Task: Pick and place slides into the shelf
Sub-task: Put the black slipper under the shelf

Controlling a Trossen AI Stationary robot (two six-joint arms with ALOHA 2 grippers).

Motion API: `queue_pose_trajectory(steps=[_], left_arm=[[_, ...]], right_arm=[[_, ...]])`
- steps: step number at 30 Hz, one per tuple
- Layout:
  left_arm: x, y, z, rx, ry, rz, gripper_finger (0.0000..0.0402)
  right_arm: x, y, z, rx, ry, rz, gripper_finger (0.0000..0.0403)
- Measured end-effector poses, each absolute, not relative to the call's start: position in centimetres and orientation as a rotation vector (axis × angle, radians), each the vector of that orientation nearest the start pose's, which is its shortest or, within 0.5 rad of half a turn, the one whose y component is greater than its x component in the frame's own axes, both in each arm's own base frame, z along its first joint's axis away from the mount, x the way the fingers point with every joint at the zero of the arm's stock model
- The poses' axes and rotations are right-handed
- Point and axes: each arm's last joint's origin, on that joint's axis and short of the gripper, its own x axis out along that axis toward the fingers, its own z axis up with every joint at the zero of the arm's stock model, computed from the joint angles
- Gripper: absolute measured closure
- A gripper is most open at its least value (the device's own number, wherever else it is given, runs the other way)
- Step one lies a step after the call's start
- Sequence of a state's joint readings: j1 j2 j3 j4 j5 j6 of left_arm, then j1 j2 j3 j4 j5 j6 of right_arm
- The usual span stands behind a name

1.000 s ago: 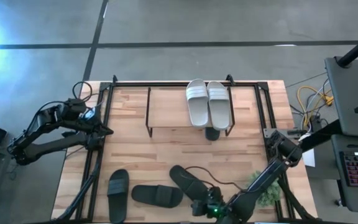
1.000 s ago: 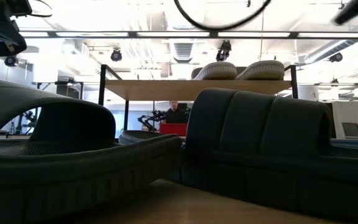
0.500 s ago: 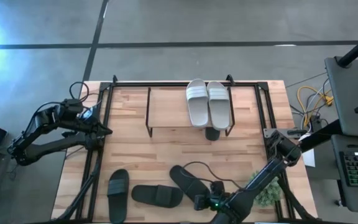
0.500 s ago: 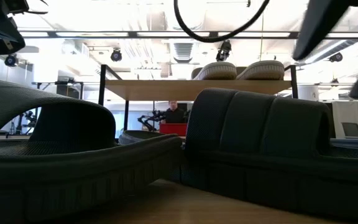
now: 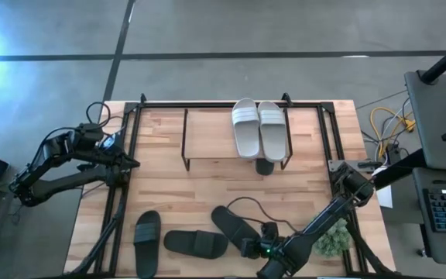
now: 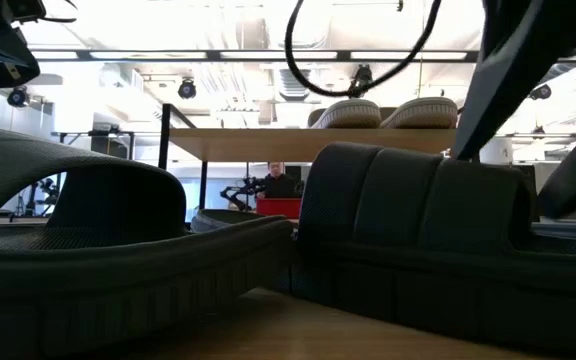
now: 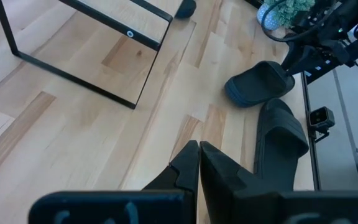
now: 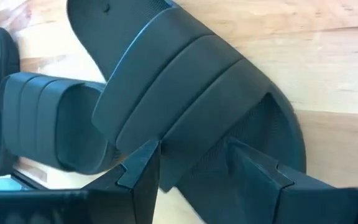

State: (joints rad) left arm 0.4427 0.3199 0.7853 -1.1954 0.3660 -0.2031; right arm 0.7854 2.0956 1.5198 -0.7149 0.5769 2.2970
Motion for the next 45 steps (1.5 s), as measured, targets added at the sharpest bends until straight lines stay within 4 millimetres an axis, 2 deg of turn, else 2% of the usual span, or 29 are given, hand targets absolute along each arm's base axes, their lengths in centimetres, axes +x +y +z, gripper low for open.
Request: queue_pose_trajectory(steps=[9, 18, 24, 31, 35, 38, 41, 45], left_arm=[[3.3, 0.5, 28.7, -0.508, 0.664, 0.157, 0.0402], [3.3, 0.5, 28.7, -0.526, 0.663, 0.19, 0.0402], [3.3, 0.5, 28.7, -0.546, 0.66, 0.203, 0.0402], [3.3, 0.6, 28.6, -0.548, 0.661, 0.207, 0.0402], [3.3, 0.6, 28.6, -0.547, 0.661, 0.209, 0.0402], [3.3, 0.6, 28.6, -0.546, 0.661, 0.211, 0.0402], [3.3, 0.6, 28.6, -0.546, 0.661, 0.211, 0.0402], [3.4, 0.6, 28.6, -0.543, 0.659, 0.21, 0.0402]], right_arm=[[31.0, 27.3, 15.6, 1.256, 0.519, -0.898, 0.0239], [31.5, 25.5, 14.6, 1.204, 0.484, -0.946, 0.0317], [31.5, 23.2, 14.9, 1.089, 0.475, -1.059, 0.0345], [31.4, 19.4, 17.1, 0.898, 0.418, -1.161, 0.0359], [31.5, 17.8, 19.3, 0.816, 0.442, -1.133, 0.0352], [31.4, 17.3, 21.1, 0.784, 0.473, -1.079, 0.034], [30.9, 17.2, 22.6, 0.838, 0.583, -1.029, 0.033], [30.5, 18.2, 22.8, 0.964, 0.835, -0.953, 0.0329]])
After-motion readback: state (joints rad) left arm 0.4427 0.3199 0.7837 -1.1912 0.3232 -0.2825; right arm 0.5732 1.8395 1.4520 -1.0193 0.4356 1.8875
